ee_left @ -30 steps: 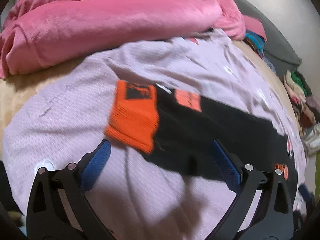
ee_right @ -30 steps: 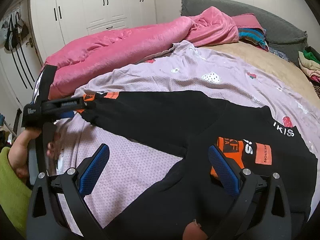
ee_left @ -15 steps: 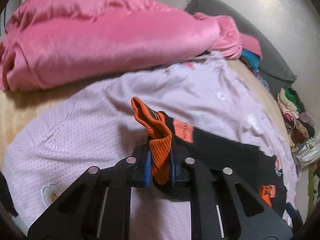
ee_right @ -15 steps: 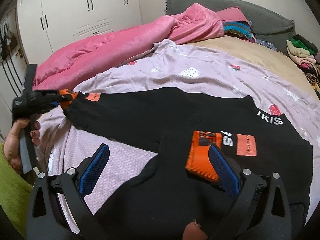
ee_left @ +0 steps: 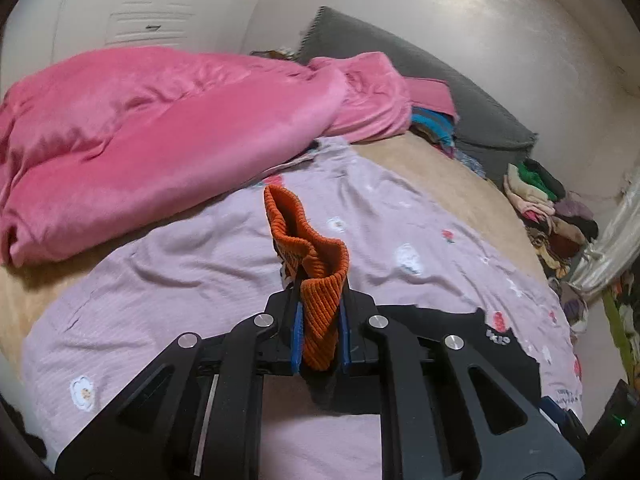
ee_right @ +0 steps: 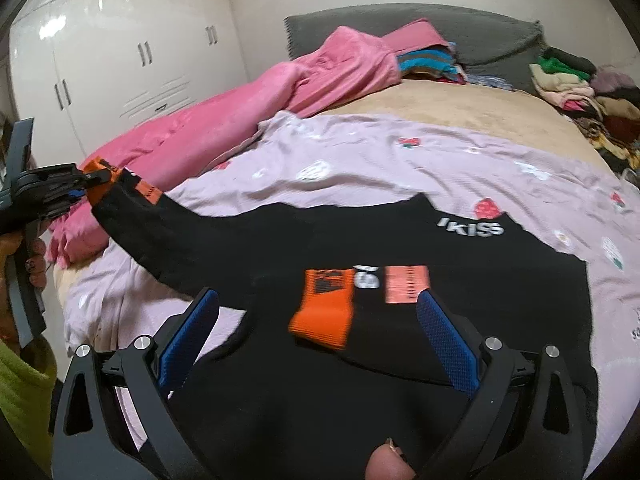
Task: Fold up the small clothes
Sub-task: 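Lift the sleeve and fold it across the body toward the right gripper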
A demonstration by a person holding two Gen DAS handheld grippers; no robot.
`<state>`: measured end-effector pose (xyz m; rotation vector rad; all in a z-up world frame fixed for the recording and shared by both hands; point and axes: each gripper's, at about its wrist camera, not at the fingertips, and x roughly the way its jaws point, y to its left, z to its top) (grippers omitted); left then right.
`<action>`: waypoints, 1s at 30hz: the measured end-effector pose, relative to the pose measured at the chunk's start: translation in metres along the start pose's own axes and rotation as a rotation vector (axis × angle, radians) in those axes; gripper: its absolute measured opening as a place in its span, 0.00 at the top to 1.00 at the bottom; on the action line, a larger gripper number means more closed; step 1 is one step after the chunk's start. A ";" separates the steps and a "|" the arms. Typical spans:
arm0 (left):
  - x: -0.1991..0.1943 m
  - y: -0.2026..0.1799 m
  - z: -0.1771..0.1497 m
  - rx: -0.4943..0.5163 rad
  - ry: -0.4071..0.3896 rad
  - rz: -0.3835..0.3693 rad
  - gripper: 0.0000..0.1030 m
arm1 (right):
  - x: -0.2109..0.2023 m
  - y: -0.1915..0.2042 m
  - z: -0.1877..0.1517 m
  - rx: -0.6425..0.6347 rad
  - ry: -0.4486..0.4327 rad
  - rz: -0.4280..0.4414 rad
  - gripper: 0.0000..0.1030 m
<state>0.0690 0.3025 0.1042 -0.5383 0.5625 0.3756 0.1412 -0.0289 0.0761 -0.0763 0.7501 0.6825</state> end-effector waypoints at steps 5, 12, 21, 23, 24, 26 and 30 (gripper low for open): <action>-0.004 -0.037 0.002 0.056 -0.009 -0.044 0.94 | -0.016 -0.026 -0.004 0.052 -0.029 -0.027 0.04; -0.006 -0.086 -0.002 0.130 -0.003 -0.112 0.94 | -0.035 -0.063 -0.015 0.125 -0.055 -0.054 0.04; -0.001 -0.149 -0.018 0.230 0.022 -0.191 0.94 | -0.060 -0.103 -0.027 0.200 -0.097 -0.092 0.04; 0.001 -0.161 -0.024 0.249 0.034 -0.213 0.94 | -0.065 -0.113 -0.030 0.219 -0.103 -0.099 0.04; 0.002 -0.165 -0.026 0.255 0.036 -0.219 0.94 | -0.067 -0.116 -0.031 0.224 -0.105 -0.104 0.04; 0.004 -0.174 -0.030 0.269 0.044 -0.235 0.94 | -0.071 -0.123 -0.034 0.235 -0.109 -0.112 0.04; 0.007 -0.189 -0.040 0.290 0.059 -0.269 0.94 | -0.080 -0.135 -0.039 0.256 -0.118 -0.135 0.04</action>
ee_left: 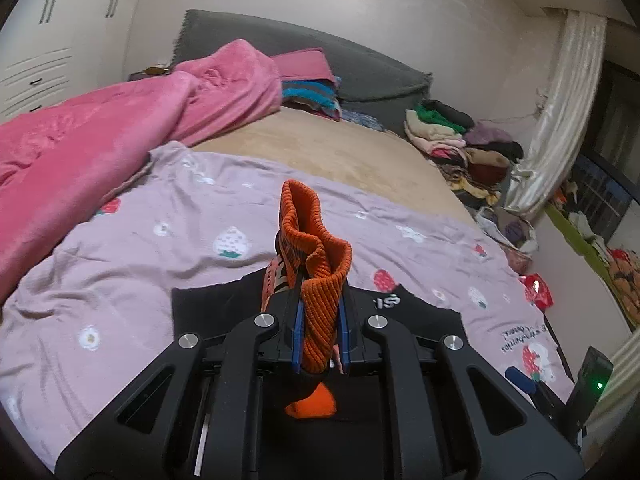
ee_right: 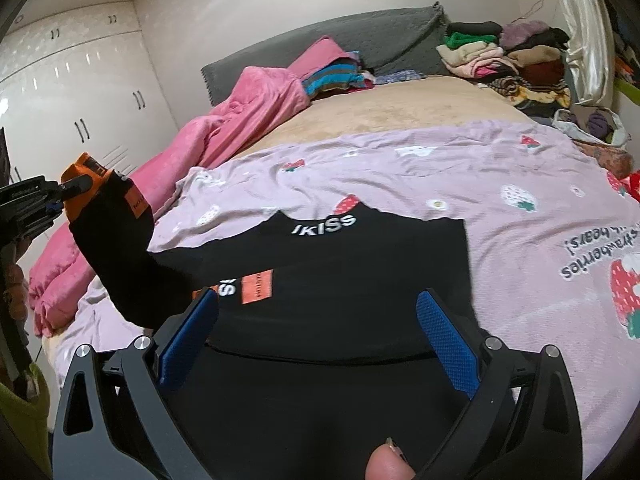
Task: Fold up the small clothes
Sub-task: 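Lift the sleeve and fold it across the body toward the right gripper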
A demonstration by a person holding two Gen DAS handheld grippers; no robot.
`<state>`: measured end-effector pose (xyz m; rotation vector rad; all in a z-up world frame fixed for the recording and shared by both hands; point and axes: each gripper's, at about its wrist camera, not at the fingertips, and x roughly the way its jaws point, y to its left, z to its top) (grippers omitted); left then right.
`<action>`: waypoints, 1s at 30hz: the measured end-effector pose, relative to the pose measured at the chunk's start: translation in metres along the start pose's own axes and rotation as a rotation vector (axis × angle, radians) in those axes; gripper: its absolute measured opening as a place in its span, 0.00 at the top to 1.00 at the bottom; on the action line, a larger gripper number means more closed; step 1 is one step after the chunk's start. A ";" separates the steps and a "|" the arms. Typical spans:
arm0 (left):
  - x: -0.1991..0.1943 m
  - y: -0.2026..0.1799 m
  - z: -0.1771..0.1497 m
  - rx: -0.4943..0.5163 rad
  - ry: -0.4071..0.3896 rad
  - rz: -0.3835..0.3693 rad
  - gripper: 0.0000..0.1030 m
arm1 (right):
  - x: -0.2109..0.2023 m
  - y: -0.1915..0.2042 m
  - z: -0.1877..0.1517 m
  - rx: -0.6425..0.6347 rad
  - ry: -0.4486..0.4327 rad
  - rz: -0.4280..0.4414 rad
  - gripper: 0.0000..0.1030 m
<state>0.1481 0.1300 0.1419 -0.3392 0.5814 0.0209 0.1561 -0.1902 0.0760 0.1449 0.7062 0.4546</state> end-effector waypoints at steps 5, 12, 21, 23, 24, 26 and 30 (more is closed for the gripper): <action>0.006 -0.020 -0.007 0.025 0.013 -0.044 0.94 | -0.009 -0.017 -0.002 0.023 -0.011 -0.032 0.04; 0.022 -0.046 -0.020 0.060 0.051 -0.104 0.94 | -0.022 -0.040 -0.005 0.055 -0.028 -0.081 0.04; 0.046 -0.077 -0.046 0.130 0.117 -0.184 0.94 | -0.029 -0.059 -0.008 0.081 -0.030 -0.123 0.04; 0.053 -0.083 -0.054 0.143 0.144 -0.202 0.94 | -0.030 -0.062 -0.009 0.084 -0.027 -0.135 0.04; 0.058 -0.087 -0.059 0.152 0.161 -0.213 0.94 | -0.030 -0.063 -0.010 0.084 -0.025 -0.139 0.04; 0.066 -0.094 -0.069 0.174 0.186 -0.227 0.94 | -0.030 -0.067 -0.011 0.087 -0.022 -0.148 0.04; 0.085 -0.102 -0.086 0.188 0.250 -0.261 0.94 | -0.029 -0.073 -0.014 0.093 -0.012 -0.167 0.04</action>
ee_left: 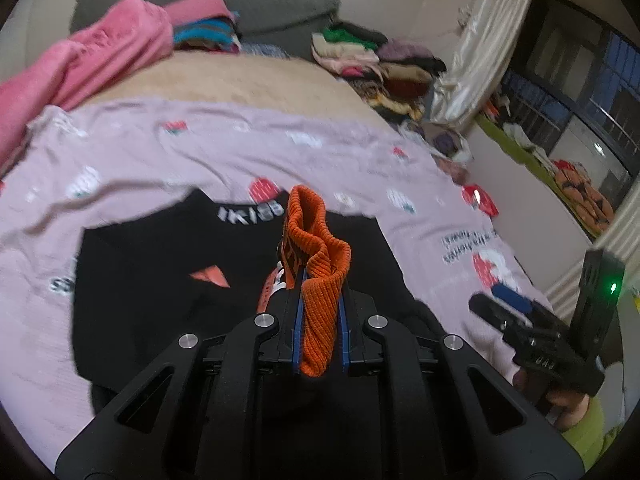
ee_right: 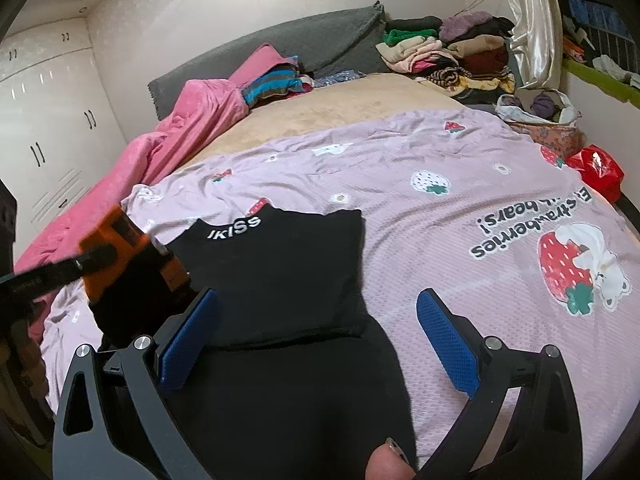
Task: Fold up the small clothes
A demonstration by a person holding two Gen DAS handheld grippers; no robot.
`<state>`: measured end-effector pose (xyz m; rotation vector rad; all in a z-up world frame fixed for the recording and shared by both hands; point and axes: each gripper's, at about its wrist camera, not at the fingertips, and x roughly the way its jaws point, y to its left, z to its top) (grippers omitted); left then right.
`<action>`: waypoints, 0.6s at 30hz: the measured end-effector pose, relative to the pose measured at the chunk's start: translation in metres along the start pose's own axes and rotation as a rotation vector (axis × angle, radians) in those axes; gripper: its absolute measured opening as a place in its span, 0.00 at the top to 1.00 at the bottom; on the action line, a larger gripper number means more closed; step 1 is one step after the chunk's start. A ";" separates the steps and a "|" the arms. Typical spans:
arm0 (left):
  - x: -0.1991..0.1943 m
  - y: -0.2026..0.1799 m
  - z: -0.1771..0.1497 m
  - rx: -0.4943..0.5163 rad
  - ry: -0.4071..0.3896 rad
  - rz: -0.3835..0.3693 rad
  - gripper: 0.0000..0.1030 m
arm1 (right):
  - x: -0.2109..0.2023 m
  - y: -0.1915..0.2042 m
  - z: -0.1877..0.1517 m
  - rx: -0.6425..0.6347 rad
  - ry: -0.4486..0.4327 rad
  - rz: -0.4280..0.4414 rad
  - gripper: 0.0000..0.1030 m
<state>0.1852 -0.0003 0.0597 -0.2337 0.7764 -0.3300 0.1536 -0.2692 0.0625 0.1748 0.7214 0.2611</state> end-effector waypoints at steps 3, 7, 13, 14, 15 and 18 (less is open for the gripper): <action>0.016 -0.004 -0.008 0.013 0.042 -0.027 0.94 | 0.001 -0.004 -0.001 0.004 0.006 -0.013 0.04; 0.033 -0.006 -0.016 0.008 0.098 -0.073 0.93 | 0.004 -0.009 -0.002 0.010 0.015 -0.033 0.04; 0.052 -0.011 -0.030 0.011 0.168 -0.138 0.85 | 0.010 -0.017 -0.005 0.027 0.045 -0.065 0.04; 0.054 -0.013 -0.033 0.012 0.178 -0.150 0.84 | 0.012 -0.018 -0.006 0.033 0.051 -0.068 0.04; 0.055 -0.014 -0.035 0.013 0.187 -0.159 0.79 | 0.013 -0.019 -0.006 0.040 0.058 -0.070 0.04; 0.057 -0.014 -0.039 0.004 0.206 -0.192 0.62 | 0.017 -0.021 -0.008 0.046 0.075 -0.071 0.04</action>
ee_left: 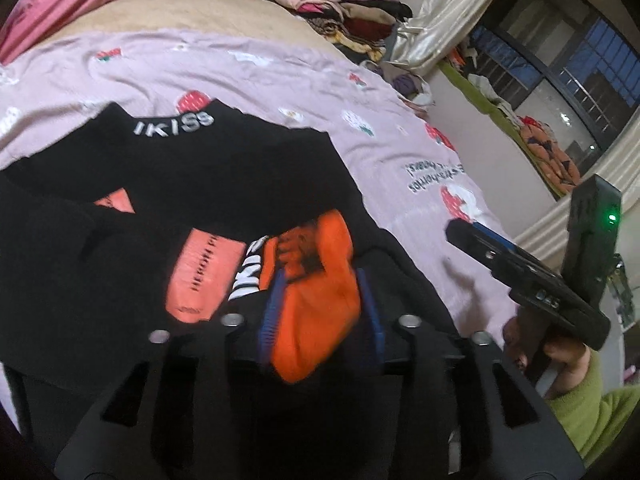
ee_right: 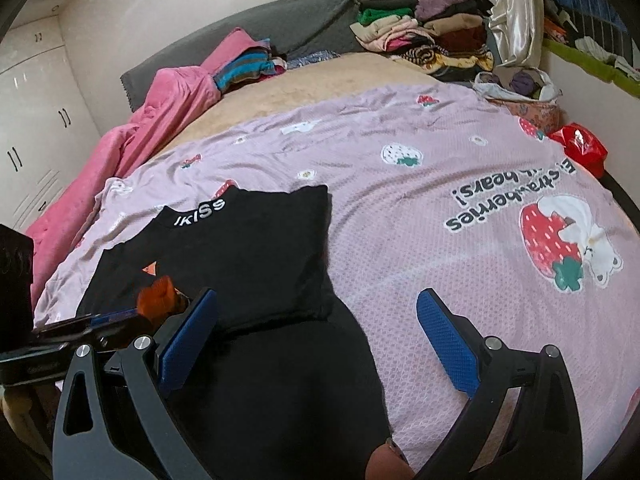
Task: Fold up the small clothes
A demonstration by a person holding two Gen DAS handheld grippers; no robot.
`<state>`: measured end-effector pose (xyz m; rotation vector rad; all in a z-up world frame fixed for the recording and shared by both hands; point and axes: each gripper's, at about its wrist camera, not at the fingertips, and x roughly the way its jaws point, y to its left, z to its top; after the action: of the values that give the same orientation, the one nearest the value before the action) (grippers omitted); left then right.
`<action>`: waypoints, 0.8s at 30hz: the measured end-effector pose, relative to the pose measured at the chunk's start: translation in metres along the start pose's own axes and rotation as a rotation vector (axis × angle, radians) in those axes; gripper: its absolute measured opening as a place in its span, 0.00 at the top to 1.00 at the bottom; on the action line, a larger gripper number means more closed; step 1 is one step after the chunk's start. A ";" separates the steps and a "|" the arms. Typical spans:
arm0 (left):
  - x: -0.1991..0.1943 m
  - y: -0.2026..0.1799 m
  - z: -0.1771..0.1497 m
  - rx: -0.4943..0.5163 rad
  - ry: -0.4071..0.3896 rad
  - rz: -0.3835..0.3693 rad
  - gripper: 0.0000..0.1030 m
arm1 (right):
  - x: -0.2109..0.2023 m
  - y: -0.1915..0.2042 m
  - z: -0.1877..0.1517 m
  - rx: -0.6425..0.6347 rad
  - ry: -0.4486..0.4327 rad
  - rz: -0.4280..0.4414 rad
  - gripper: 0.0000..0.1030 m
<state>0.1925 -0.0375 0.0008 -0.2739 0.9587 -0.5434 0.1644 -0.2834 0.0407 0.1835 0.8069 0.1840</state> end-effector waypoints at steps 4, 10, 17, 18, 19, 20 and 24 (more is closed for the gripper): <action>-0.007 0.005 0.000 -0.015 -0.013 -0.010 0.54 | 0.006 0.004 -0.003 -0.009 0.027 0.019 0.04; -0.041 0.038 0.007 -0.087 -0.099 0.107 0.35 | 0.028 0.030 -0.022 -0.038 0.132 0.125 0.05; -0.090 0.087 0.012 -0.197 -0.207 0.269 0.21 | 0.061 0.066 -0.043 -0.050 0.241 0.200 0.38; -0.097 0.092 0.011 -0.207 -0.224 0.287 0.21 | 0.062 0.068 -0.044 -0.048 0.247 0.206 0.45; -0.105 0.097 0.010 -0.218 -0.237 0.304 0.21 | 0.063 0.071 -0.046 -0.052 0.249 0.213 0.63; -0.111 0.102 0.009 -0.227 -0.247 0.316 0.21 | 0.064 0.074 -0.046 -0.060 0.250 0.222 0.77; -0.134 0.121 0.006 -0.277 -0.289 0.345 0.20 | 0.054 0.093 -0.033 -0.138 0.199 0.261 0.88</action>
<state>0.1745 0.1376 0.0426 -0.4127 0.7751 -0.0492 0.1684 -0.1782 0.0024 0.1416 0.9637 0.5090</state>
